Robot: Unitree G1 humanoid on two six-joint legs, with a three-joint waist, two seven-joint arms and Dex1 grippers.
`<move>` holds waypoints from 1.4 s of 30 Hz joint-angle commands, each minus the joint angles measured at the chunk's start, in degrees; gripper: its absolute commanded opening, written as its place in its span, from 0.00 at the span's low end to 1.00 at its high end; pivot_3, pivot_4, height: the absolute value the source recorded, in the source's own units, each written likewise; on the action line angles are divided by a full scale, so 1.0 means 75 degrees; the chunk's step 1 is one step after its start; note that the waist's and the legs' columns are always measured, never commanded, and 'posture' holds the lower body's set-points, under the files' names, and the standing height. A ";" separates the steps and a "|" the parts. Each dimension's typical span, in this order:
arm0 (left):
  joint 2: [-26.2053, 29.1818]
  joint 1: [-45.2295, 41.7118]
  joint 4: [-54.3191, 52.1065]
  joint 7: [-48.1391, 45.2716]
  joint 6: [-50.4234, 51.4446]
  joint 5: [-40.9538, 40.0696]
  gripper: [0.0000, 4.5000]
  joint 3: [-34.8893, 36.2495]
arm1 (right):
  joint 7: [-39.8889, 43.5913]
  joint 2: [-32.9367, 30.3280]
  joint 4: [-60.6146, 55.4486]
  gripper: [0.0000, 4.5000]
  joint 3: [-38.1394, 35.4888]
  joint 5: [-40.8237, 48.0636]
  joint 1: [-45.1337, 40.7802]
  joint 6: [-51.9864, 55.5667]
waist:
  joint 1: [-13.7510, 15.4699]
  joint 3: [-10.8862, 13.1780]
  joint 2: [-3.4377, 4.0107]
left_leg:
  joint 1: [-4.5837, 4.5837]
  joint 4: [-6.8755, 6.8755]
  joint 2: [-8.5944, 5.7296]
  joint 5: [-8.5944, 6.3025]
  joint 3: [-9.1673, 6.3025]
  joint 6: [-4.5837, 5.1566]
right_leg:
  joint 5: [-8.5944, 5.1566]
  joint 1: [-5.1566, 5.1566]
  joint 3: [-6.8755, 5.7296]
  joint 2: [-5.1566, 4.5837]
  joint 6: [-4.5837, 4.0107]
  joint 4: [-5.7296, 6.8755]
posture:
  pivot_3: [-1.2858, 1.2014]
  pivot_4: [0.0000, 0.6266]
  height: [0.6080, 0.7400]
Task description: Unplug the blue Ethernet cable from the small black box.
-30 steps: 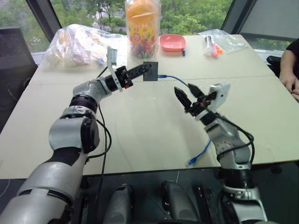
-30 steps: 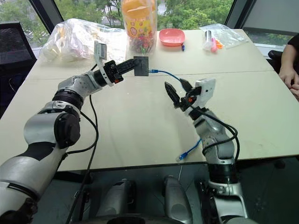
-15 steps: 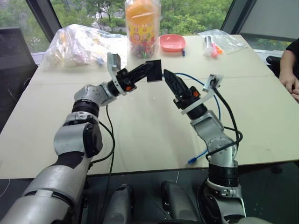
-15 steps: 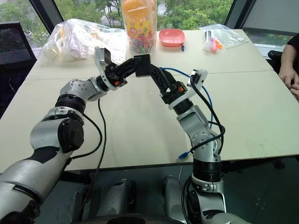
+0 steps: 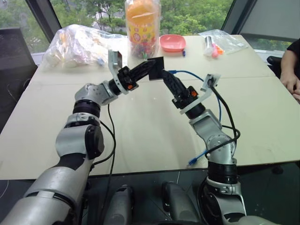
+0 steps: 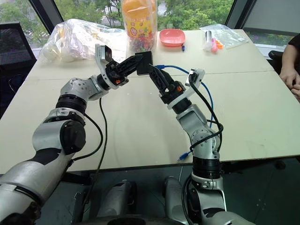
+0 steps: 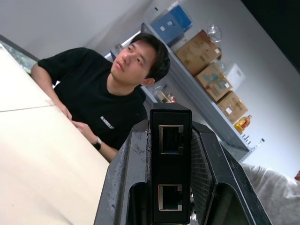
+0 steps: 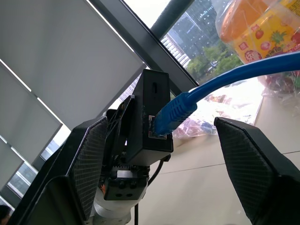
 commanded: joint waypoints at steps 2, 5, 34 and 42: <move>-0.0018 0.0031 -0.0366 -0.0101 0.0077 -0.0145 0.11 -0.0085 | 0.0124 0.0157 -0.0032 0.30 -0.0022 0.0061 -0.0231 -0.0161 | -0.0007 0.0000 0.0000 | 0.0000 0.0000 0.0000 0.0000 0.0000 0.0000 | 0.0000 0.0000 0.0000 0.0000 0.0000 0.0000 | 0.52 0.24 1.00; 0.0000 0.0049 -0.0376 -0.0061 0.0076 -0.0178 0.11 -0.0087 | 0.0122 0.0280 0.0035 0.09 -0.0100 0.0109 -0.0275 -0.0244 | -0.0011 0.0000 0.0000 | 0.0000 0.0000 0.0001 0.0000 -0.0001 0.0000 | 0.0000 -0.0001 0.0000 0.0001 0.0000 0.0000 | 0.52 0.24 1.00; 0.0094 0.0152 -0.0392 0.0255 0.0088 -0.0516 0.11 0.0060 | 0.0271 0.0593 0.0050 0.76 -0.0099 0.0170 -0.0092 -0.0306 | -0.0014 0.0000 0.0000 | -0.0001 -0.0002 0.0001 0.0000 0.0000 0.0000 | 0.0000 -0.0004 0.0000 0.0000 0.0000 -0.0001 | 0.52 0.24 1.00; 0.0250 0.0186 -0.0446 0.0217 0.0193 -0.0586 0.11 0.0121 | 0.0244 0.0560 0.0157 0.76 -0.0242 0.0096 -0.0060 -0.0391 | -0.0017 0.0000 0.0000 | -0.0001 -0.0004 0.0001 0.0000 0.0000 0.0000 | 0.0000 -0.0004 0.0000 0.0000 0.0000 -0.0001 | 0.52 0.24 1.00</move>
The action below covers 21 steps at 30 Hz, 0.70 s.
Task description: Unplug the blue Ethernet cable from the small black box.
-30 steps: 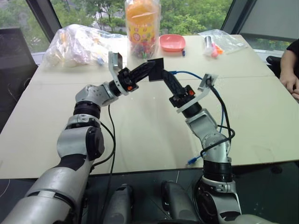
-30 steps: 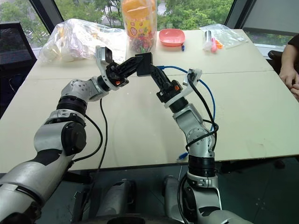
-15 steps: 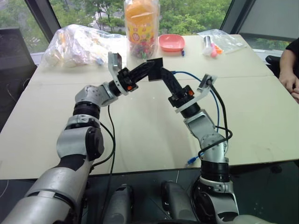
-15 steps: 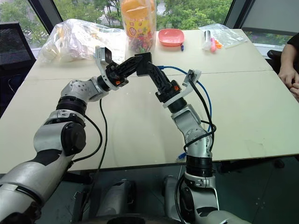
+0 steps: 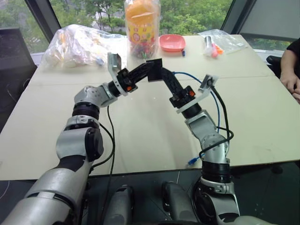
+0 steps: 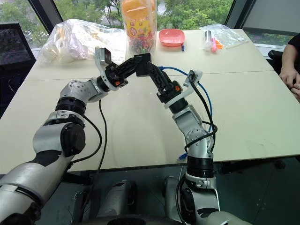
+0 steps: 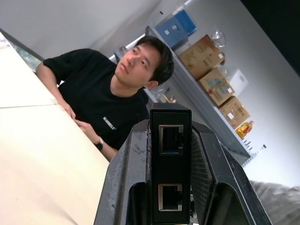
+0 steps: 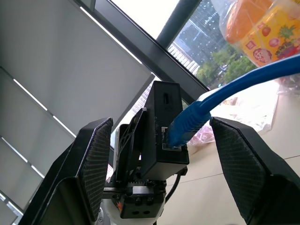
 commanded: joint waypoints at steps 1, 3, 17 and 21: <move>0.0141 -0.0012 -0.0316 -0.0091 0.0049 -0.0265 0.11 0.0188 | 0.0027 -0.0004 -0.0113 0.76 -0.0076 0.0005 -0.0009 -0.0148 | 0.0000 0.0000 0.0000 | 0.0000 0.0000 0.0000 0.0000 0.0000 0.0000 | 0.0000 0.0000 0.0000 0.0000 0.0000 0.0000 | 0.52 0.24 1.00; 0.0156 0.0014 -0.0383 -0.0079 0.0091 -0.0299 0.11 0.0198 | 0.0012 -0.0011 -0.0104 0.76 -0.0072 -0.0003 0.0011 -0.0152 | 0.0001 0.0000 0.0000 | 0.0000 0.0000 0.0000 0.0000 0.0000 0.0000 | 0.0000 0.0000 0.0000 0.0000 0.0000 0.0000 | 0.52 0.24 1.00; 0.0040 0.0152 -0.0682 -0.0020 0.0248 -0.0380 0.11 0.0126 | 0.0111 -0.0023 0.0062 0.76 0.0029 -0.0107 -0.0014 -0.0110 | 0.0002 0.0000 0.0000 | -0.0002 -0.0001 0.0000 0.0000 0.0000 0.0000 | 0.0000 -0.0001 0.0000 -0.0001 0.0000 -0.0001 | 0.52 0.24 1.00; 0.0001 0.0196 -0.0756 -0.0031 0.0282 -0.0362 0.11 0.0085 | 0.0117 -0.0005 0.0109 0.48 0.0022 -0.0103 -0.0023 -0.0103 | 0.0002 0.0000 0.0000 | -0.0003 -0.0001 0.0000 0.0000 0.0000 0.0000 | 0.0000 -0.0002 0.0000 -0.0001 0.0000 -0.0001 | 0.52 0.24 1.00</move>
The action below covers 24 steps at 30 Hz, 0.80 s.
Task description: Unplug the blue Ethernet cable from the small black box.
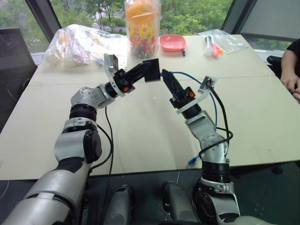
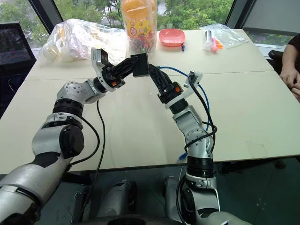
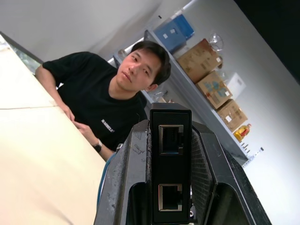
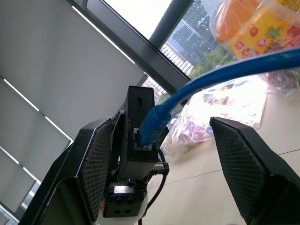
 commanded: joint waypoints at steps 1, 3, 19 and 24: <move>0.0005 -0.0079 -0.0358 -0.0050 0.0043 -0.0198 0.11 0.0020 | 0.0104 0.0007 -0.0092 0.38 0.0008 0.0052 -0.0031 -0.0014 | 0.0000 0.0000 0.0000 | 0.0000 0.0000 0.0000 0.0000 0.0000 0.0000 | 0.0000 0.0000 0.0000 0.0000 0.0000 0.0000 | 0.52 0.24 1.00; -0.0003 -0.0080 -0.0364 -0.0036 0.0044 -0.0198 0.11 0.0024 | 0.0148 -0.0004 -0.0089 0.16 0.0063 0.0045 -0.0023 0.0038 | -0.0001 0.0000 0.0000 | 0.0000 0.0000 0.0000 0.0000 0.0000 0.0000 | 0.0000 0.0000 0.0000 0.0000 0.0000 -0.0001 | 0.52 0.24 1.00; 0.0026 0.0040 -0.0275 0.0182 -0.0193 -0.0267 0.11 0.0216 | 0.0210 -0.0004 0.0087 0.01 -0.0023 -0.0103 0.0247 -0.0096 | -0.0003 0.0000 0.0000 | -0.0002 -0.0001 0.0000 0.0000 0.0000 0.0000 | 0.0000 -0.0003 0.0000 0.0000 0.0000 -0.0001 | 0.52 0.24 1.00; 0.0027 -0.0129 -0.0100 0.0187 -0.0181 -0.0182 0.11 0.0130 | 0.0374 0.0158 0.0320 0.01 0.0051 -0.0305 0.0200 -0.0438 | -0.0001 0.0000 0.0000 | -0.0006 -0.0001 0.0000 0.0000 0.0000 0.0000 | 0.0000 -0.0006 0.0000 0.0000 0.0000 -0.0001 | 0.52 0.24 1.00</move>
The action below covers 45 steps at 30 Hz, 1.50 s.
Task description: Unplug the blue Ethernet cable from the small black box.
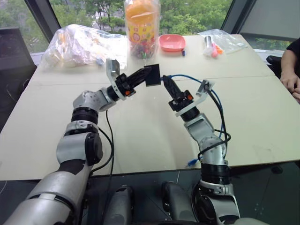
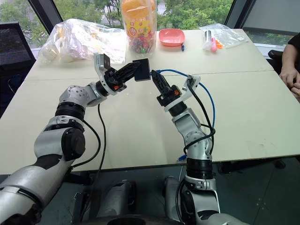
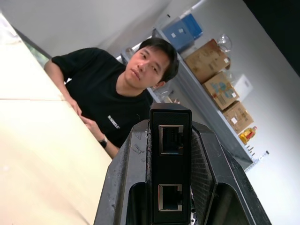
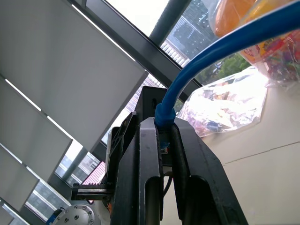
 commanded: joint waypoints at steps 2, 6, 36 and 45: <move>0.0051 -0.0585 0.0106 -0.0141 -0.0299 -0.0036 0.11 0.0000 | 0.0113 0.0137 0.0359 0.09 -0.0099 -0.0221 -0.0299 -0.0456 | 0.0001 0.0000 0.0000 | 0.0000 0.0001 0.0000 0.0000 0.0000 0.0000 | 0.0000 0.0000 0.0000 0.0000 0.0000 0.0000 | 0.52 0.24 1.00; -0.0036 -0.0753 0.0315 -0.0219 -0.0537 0.0001 0.11 -0.0029 | 0.0131 0.0053 0.0288 0.47 -0.0164 -0.0167 -0.0360 -0.0472 | 0.0020 0.0000 0.0000 | -0.0004 0.0000 -0.0002 0.0000 0.0000 0.0000 | -0.0001 0.0000 -0.0001 -0.0001 0.0001 -0.0005 | 0.52 0.24 1.00; 0.0059 -0.0277 -0.0639 -0.0060 -0.0277 -0.0265 0.11 0.0084 | 0.0421 -0.0035 0.0596 0.99 -0.0199 -0.0079 -0.0744 -0.0091 | 0.0000 0.0000 0.0000 | -0.0011 -0.0001 -0.0001 -0.0002 0.0000 0.0003 | -0.0001 -0.0008 0.0000 -0.0001 0.0003 -0.0003 | 0.52 0.24 1.00; 0.0004 -0.0251 -0.0712 -0.0091 -0.0171 -0.0252 0.11 0.0004 | 0.0444 0.0103 0.0701 0.37 -0.0222 -0.0127 -0.0800 -0.0184 | -0.0010 0.0000 0.0000 | -0.0010 -0.0001 0.0000 -0.0002 0.0000 0.0003 | -0.0001 -0.0008 0.0000 0.0000 0.0003 -0.0002 | 0.52 0.24 1.00</move>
